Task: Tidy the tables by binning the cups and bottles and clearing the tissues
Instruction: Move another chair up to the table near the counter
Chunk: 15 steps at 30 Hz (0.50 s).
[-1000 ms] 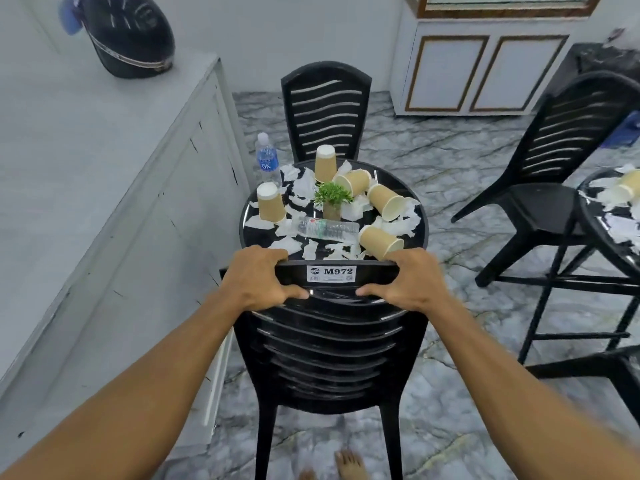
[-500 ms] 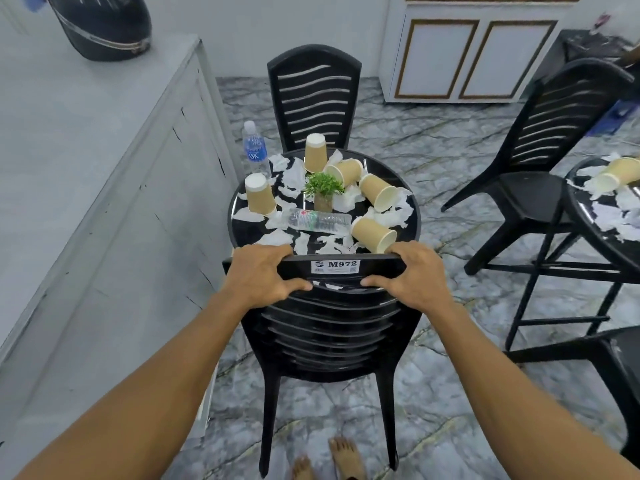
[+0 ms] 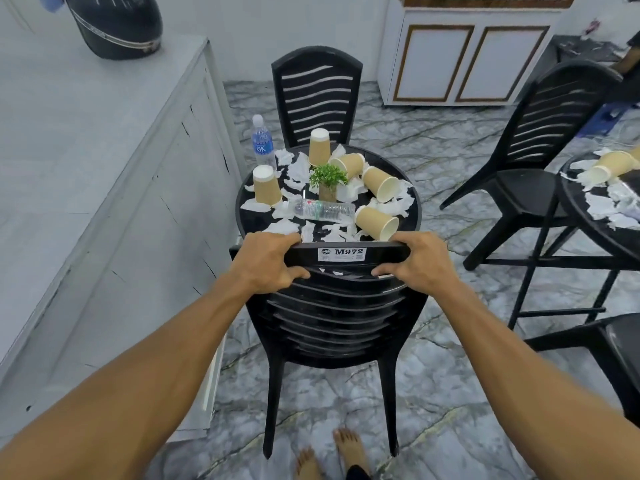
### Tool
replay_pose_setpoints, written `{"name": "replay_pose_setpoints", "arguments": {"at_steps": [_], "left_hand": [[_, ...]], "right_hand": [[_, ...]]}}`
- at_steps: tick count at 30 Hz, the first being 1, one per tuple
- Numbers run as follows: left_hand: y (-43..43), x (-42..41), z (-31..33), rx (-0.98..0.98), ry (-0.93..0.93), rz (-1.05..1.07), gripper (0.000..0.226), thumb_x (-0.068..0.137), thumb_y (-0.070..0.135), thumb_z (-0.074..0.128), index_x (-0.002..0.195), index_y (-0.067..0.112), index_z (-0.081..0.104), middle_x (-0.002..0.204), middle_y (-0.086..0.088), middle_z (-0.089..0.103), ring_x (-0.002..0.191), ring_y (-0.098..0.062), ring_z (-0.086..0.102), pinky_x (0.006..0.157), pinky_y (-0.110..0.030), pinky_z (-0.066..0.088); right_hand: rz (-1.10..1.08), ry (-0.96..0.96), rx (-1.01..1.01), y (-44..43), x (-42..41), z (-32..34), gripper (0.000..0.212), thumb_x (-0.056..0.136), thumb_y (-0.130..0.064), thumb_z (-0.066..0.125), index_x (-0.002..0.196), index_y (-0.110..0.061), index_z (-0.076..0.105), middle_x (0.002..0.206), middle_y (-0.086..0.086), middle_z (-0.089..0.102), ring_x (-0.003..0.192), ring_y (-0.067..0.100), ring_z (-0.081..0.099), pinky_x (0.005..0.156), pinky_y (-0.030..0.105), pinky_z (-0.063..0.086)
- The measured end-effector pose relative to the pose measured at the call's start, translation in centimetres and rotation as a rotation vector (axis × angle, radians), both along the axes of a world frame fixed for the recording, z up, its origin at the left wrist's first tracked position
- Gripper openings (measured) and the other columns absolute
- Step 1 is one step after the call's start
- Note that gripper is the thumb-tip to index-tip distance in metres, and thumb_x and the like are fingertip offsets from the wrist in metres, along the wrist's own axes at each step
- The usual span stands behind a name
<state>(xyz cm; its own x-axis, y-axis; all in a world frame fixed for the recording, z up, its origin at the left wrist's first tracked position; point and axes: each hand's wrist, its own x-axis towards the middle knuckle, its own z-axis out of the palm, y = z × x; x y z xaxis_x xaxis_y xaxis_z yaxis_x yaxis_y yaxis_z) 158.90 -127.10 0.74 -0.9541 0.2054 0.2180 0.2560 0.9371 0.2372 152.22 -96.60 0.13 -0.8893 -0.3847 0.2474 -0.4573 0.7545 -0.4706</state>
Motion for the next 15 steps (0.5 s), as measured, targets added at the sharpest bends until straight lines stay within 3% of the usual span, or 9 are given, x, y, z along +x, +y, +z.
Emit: {"name": "replay_pose_setpoints", "arguments": {"at_steps": [2, 4, 6, 10, 15], "left_hand": [[-0.3, 0.8, -0.7, 0.004, 0.075, -0.015, 0.051, 0.066, 0.057, 0.085, 0.089, 0.017, 0.063, 0.069, 0.004, 0.067, 0.063, -0.023, 0.063, 0.056, -0.029, 0.045], [-0.3, 1.8, -1.8, 0.014, 0.106, -0.015, 0.049, 0.066, 0.053, 0.086, 0.086, 0.016, 0.062, 0.066, 0.005, 0.064, 0.06, -0.021, 0.06, 0.054, -0.026, 0.037], [-0.3, 2.5, -2.6, 0.017, 0.075, -0.009, 0.048, 0.067, 0.055, 0.085, 0.087, 0.018, 0.062, 0.067, 0.007, 0.062, 0.062, -0.019, 0.06, 0.055, -0.029, 0.042], [-0.4, 4.2, -3.6, 0.004, 0.047, -0.007, 0.047, 0.069, 0.06, 0.08, 0.091, 0.022, 0.065, 0.074, 0.008, 0.065, 0.068, -0.017, 0.061, 0.061, -0.034, 0.051], [1.1, 8.0, -5.1, 0.043, 0.082, 0.039, 0.043, 0.066, 0.057, 0.084, 0.087, 0.024, 0.066, 0.071, 0.01, 0.063, 0.067, -0.017, 0.061, 0.058, -0.032, 0.05]], "right_hand": [[0.03, 0.046, -0.016, -0.1, 0.5, -0.3, 0.057, 0.05, -0.06, 0.089, 0.085, -0.018, 0.073, 0.068, -0.013, 0.056, 0.063, 0.009, 0.052, 0.057, 0.017, 0.035], [0.032, 0.067, -0.014, 0.0, 1.3, -1.5, 0.055, 0.051, -0.059, 0.089, 0.079, -0.015, 0.071, 0.066, -0.007, 0.058, 0.061, 0.014, 0.054, 0.057, 0.029, 0.044], [0.013, 0.089, -0.007, 0.0, 2.6, -3.0, 0.054, 0.054, -0.062, 0.087, 0.078, -0.016, 0.068, 0.065, -0.004, 0.061, 0.062, 0.019, 0.057, 0.061, 0.037, 0.049], [-0.004, 0.134, 0.024, 0.2, 5.0, -4.8, 0.053, 0.058, -0.064, 0.083, 0.081, -0.018, 0.068, 0.071, -0.004, 0.065, 0.07, 0.021, 0.062, 0.072, 0.039, 0.049], [0.025, 0.149, 0.02, 1.4, 7.7, -5.1, 0.049, 0.057, -0.059, 0.087, 0.075, -0.018, 0.065, 0.069, -0.006, 0.062, 0.068, 0.021, 0.06, 0.071, 0.034, 0.043]]}}
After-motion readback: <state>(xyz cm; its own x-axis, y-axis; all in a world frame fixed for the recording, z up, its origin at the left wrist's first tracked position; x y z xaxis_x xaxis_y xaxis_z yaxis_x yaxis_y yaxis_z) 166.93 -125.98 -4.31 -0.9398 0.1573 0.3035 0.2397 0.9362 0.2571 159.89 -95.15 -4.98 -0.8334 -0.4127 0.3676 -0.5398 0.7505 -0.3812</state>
